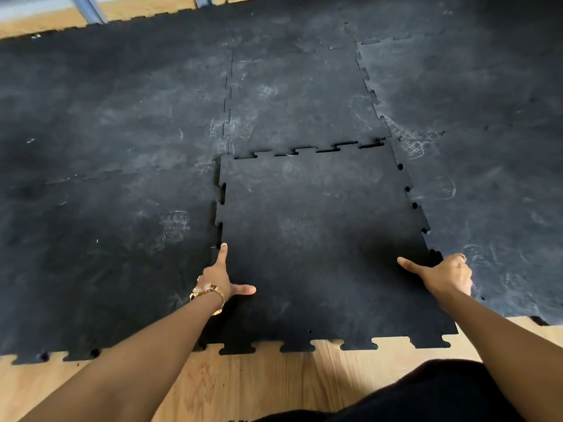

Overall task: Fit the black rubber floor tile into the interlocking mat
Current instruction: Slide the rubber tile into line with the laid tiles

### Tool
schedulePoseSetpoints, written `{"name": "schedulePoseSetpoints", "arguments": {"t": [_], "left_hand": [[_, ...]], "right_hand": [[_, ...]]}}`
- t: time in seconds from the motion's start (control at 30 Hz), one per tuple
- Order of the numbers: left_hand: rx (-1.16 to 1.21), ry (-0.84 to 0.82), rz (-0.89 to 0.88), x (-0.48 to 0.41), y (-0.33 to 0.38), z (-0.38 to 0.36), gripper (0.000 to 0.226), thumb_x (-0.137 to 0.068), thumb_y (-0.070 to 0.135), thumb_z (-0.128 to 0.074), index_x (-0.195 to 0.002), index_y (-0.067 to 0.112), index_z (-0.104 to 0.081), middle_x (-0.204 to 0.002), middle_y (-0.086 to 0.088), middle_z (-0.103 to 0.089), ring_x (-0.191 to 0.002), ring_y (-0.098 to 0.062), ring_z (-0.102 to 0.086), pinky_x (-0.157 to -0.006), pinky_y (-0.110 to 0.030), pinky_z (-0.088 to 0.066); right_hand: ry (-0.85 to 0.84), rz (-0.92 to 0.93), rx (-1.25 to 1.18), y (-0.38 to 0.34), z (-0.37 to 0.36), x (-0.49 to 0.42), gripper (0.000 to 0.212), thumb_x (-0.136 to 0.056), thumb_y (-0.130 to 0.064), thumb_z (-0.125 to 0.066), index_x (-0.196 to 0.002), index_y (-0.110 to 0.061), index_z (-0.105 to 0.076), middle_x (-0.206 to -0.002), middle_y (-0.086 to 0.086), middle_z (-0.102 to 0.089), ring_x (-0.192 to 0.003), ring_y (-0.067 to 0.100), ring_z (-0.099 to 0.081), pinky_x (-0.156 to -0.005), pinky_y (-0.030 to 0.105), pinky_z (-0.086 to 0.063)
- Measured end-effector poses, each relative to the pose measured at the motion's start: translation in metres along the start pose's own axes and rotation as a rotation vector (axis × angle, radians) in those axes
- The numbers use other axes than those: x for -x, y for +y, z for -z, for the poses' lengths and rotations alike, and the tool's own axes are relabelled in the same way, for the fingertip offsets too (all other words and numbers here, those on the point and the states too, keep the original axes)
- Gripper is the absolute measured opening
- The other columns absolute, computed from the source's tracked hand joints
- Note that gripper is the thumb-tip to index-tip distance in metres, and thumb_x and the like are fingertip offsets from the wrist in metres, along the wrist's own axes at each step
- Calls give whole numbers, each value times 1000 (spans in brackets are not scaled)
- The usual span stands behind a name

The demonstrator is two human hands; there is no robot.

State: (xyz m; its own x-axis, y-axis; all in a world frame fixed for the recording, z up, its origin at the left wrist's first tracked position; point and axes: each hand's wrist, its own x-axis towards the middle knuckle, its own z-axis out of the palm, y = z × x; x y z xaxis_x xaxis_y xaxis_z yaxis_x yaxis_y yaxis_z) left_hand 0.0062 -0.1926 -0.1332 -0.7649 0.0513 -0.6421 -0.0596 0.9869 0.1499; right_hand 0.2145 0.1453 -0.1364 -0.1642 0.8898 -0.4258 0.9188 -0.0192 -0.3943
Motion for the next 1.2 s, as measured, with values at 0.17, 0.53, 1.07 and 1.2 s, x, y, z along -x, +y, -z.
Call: {"name": "schedulePoseSetpoints", "arguments": {"t": [0.17, 0.53, 1.07, 1.2], "left_hand": [[7, 36, 13, -1, 4, 5, 134, -58, 46, -90, -153, 41, 3, -140, -19, -50, -125, -40, -51, -98, -52, -48], [0, -1, -40, 7, -3, -8, 130, -67, 47, -84, -152, 39, 14, -147, -21, -41, -128, -42, -48, -102, -54, -45], [82, -9, -72, -8, -7, 0, 134, -61, 38, -91, -153, 41, 6, -148, -23, -41, -126, -44, -49, -102, -54, -45], [95, 18, -55, -4, -4, -5, 134, -60, 38, -91, -152, 42, 7, -144, -25, -44, -123, -45, -51, -98, -53, -47]], "right_hand": [[-1, -109, -70, -6, -5, 3, 115, -52, -50, -90, -134, 9, -33, -131, 29, -50, -121, 46, -49, -92, 51, -46], [-59, 28, -18, 1, 12, 0, 92, -66, -45, -85, -131, 0, -38, -131, 27, -48, -121, 47, -48, -95, 51, -43], [-28, 98, -123, -2, 6, 6, 62, -71, -34, -84, -118, -14, -48, -126, 14, -52, -114, 36, -53, -89, 42, -42], [59, 112, -209, 0, 0, 7, 58, -71, -31, -84, -115, -18, -48, -123, 13, -52, -109, 34, -54, -86, 40, -42]]}}
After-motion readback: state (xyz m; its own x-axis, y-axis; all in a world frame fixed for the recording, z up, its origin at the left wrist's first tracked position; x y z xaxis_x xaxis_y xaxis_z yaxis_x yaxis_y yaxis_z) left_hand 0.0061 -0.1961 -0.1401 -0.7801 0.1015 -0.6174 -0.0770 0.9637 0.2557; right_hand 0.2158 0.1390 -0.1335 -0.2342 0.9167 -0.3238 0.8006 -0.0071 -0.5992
